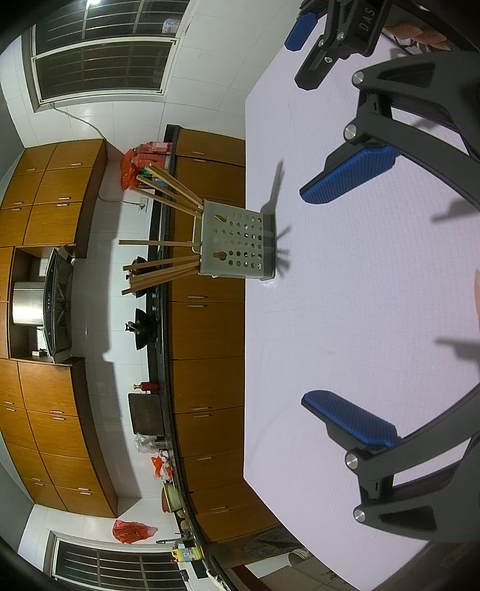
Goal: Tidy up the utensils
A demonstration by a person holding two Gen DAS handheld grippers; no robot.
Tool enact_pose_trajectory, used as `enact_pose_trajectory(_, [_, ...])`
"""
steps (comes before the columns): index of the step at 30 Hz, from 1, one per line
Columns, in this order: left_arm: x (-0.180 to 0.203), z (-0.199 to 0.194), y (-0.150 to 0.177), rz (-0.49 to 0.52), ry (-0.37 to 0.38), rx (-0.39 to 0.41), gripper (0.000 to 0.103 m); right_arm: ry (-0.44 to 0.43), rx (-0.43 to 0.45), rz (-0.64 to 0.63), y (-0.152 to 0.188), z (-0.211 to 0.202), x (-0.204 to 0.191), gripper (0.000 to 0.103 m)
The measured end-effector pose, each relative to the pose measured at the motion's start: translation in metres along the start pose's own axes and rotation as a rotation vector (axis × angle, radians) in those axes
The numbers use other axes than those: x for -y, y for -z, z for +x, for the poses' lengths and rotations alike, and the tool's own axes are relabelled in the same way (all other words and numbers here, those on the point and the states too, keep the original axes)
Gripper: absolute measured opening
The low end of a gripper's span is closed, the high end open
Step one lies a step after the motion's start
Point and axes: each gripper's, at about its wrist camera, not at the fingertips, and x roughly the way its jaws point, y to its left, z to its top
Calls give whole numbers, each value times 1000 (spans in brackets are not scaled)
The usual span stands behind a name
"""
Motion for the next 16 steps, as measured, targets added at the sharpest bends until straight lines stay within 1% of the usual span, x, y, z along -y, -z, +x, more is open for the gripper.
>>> enact_pose_trajectory(9, [-1, 3, 8, -3, -8, -1, 99, 0, -2, 3, 3, 0, -1, 101])
enact_pose_trajectory(16, [-3, 5, 7, -2, -3, -6, 99, 1, -2, 5, 3, -1, -2, 101])
